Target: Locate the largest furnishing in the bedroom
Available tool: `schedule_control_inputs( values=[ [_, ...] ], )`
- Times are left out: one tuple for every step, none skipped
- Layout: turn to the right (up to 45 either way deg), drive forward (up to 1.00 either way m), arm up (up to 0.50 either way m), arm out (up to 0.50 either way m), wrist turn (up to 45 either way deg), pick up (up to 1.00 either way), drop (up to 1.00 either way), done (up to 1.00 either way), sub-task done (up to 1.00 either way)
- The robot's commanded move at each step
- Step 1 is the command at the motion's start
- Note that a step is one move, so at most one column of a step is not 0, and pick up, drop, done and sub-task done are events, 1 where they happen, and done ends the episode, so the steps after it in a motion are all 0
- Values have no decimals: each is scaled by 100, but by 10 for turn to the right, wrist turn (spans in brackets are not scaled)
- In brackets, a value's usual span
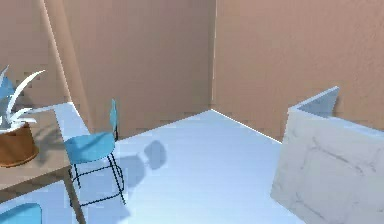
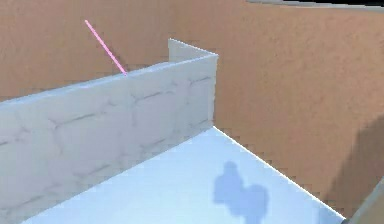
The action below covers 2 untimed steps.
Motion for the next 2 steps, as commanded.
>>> schedule_control_inputs(
  values=[
    [0,40,0,0,0,0,0,0,0],
    [-450,0,0,0,0,0,0,0,0]
  ],
)
